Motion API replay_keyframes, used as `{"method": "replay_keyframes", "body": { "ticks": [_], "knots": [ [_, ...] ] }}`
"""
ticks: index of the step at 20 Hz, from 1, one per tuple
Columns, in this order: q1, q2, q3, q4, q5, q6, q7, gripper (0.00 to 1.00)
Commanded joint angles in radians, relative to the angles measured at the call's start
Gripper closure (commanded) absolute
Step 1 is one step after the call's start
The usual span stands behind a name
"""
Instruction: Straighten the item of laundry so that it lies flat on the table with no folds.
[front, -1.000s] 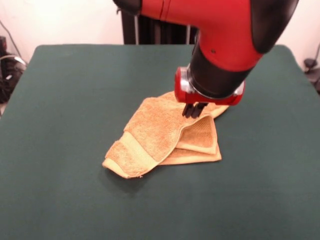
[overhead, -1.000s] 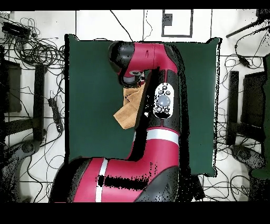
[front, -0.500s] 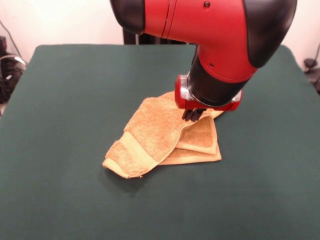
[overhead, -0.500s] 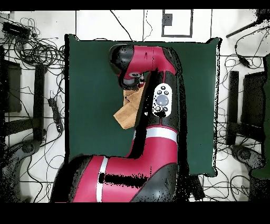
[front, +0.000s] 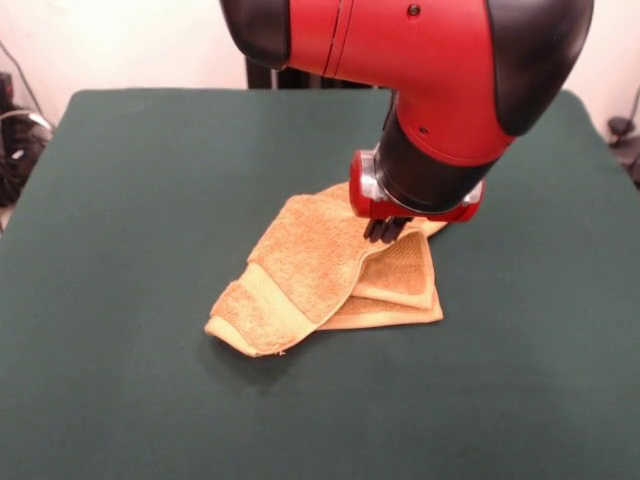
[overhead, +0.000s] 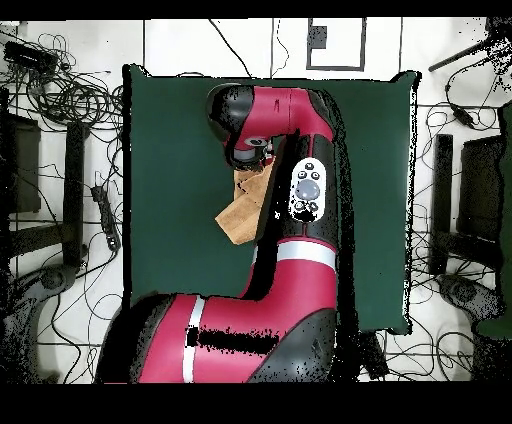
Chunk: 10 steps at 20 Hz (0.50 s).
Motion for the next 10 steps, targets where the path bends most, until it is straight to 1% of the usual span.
{"method": "replay_keyframes", "body": {
  "ticks": [1,10],
  "knots": [
    [0.030,-0.026,0.086,0.112,-0.002,-0.084,0.040,1.00],
    [0.027,-0.025,0.086,0.098,-0.012,-0.062,0.014,1.00]
  ]
}}
